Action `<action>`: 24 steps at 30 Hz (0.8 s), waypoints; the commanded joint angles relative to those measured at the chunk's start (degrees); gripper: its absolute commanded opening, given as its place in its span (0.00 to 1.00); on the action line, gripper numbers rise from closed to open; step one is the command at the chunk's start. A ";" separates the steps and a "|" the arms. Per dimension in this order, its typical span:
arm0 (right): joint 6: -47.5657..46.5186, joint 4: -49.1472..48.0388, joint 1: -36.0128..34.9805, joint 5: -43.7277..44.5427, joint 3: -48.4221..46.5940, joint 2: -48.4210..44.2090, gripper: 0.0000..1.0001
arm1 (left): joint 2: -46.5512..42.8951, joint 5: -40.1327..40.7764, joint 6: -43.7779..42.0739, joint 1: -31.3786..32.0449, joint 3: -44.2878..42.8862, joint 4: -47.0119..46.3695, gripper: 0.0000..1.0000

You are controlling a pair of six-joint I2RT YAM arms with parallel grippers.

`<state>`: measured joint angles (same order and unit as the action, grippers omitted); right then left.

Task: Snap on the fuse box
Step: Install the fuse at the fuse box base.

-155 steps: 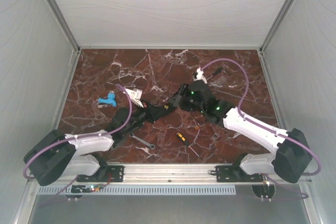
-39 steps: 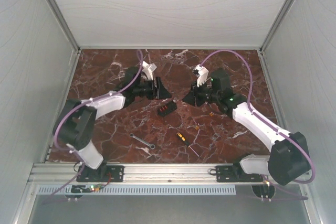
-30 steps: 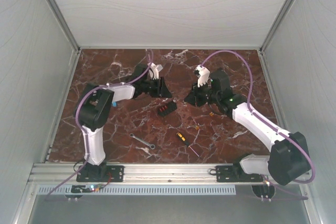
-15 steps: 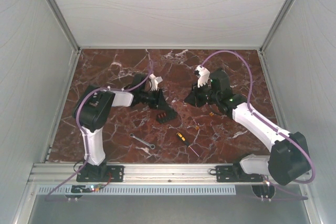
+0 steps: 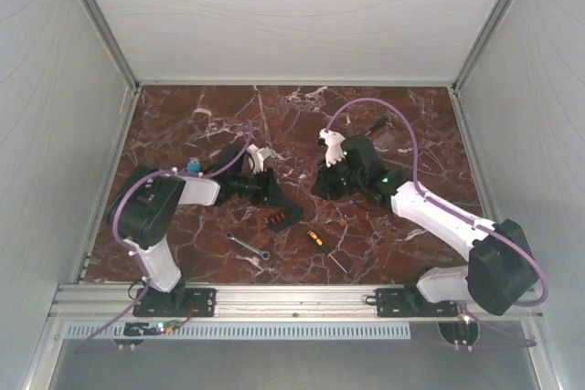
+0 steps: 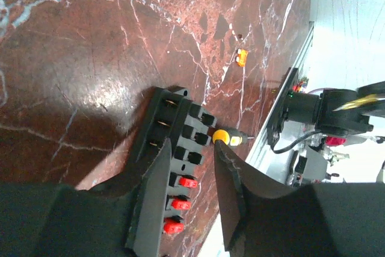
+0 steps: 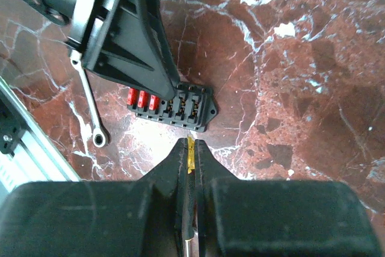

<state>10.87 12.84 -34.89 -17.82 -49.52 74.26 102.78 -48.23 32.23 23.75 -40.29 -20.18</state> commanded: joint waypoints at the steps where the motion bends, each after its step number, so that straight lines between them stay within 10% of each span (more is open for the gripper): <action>1: 0.97 2.56 -3.35 5.01 -2.73 2.17 0.00 | -5.17 2.62 3.89 0.03 1.84 -4.00 0.37; 24: 6.55 9.96 -14.75 14.76 -14.34 17.42 0.00 | -12.62 4.10 9.68 -2.92 12.81 -6.86 0.43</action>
<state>16.40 21.87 -49.08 -4.08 -61.10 90.50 88.99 -41.69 39.53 21.08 -28.45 -21.37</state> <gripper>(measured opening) 0.009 0.436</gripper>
